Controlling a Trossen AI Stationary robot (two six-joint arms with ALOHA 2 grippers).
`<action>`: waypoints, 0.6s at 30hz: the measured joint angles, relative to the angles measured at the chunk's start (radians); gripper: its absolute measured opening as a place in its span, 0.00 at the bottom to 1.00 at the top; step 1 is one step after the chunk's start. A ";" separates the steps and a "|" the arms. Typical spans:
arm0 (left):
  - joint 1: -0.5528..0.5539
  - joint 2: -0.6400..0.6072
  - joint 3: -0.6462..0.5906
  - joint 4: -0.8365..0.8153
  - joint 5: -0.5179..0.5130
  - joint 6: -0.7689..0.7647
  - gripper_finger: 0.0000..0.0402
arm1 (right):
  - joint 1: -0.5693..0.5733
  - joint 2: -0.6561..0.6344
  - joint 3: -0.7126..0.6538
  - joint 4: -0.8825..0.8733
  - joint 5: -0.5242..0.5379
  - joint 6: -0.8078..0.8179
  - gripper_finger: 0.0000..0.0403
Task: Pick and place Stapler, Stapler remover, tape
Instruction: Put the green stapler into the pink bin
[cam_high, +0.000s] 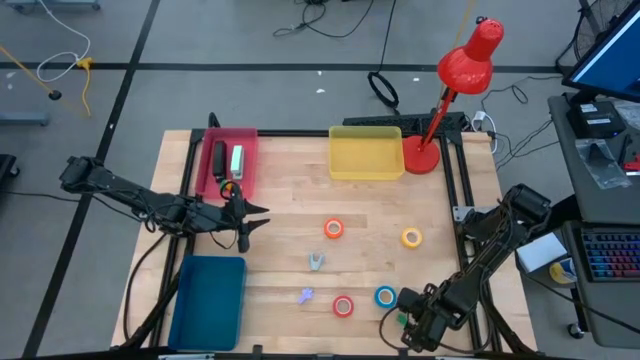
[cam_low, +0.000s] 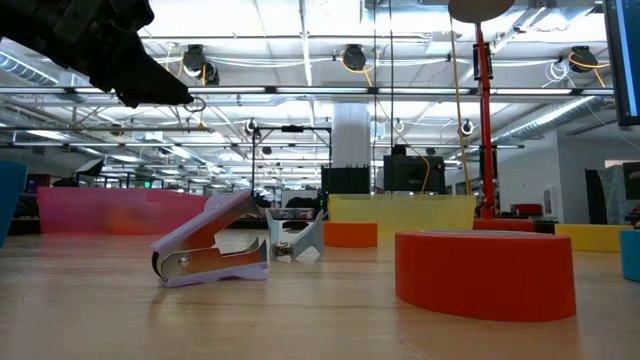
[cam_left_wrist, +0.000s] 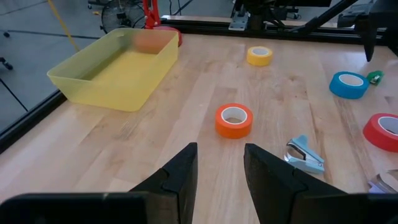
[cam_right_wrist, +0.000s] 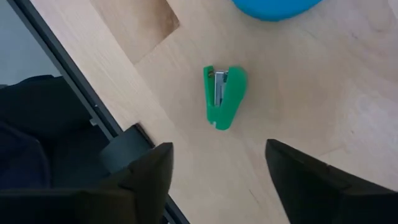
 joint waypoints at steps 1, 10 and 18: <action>0.000 0.000 0.000 0.000 0.000 0.001 0.33 | 0.000 0.000 0.000 -0.002 0.000 0.000 0.65; 0.000 0.000 0.000 0.000 0.000 0.004 0.33 | 0.000 0.000 0.000 0.011 0.010 -0.039 0.76; 0.000 0.000 0.000 0.000 0.000 0.006 0.33 | 0.000 0.000 0.000 0.049 0.085 -0.101 0.77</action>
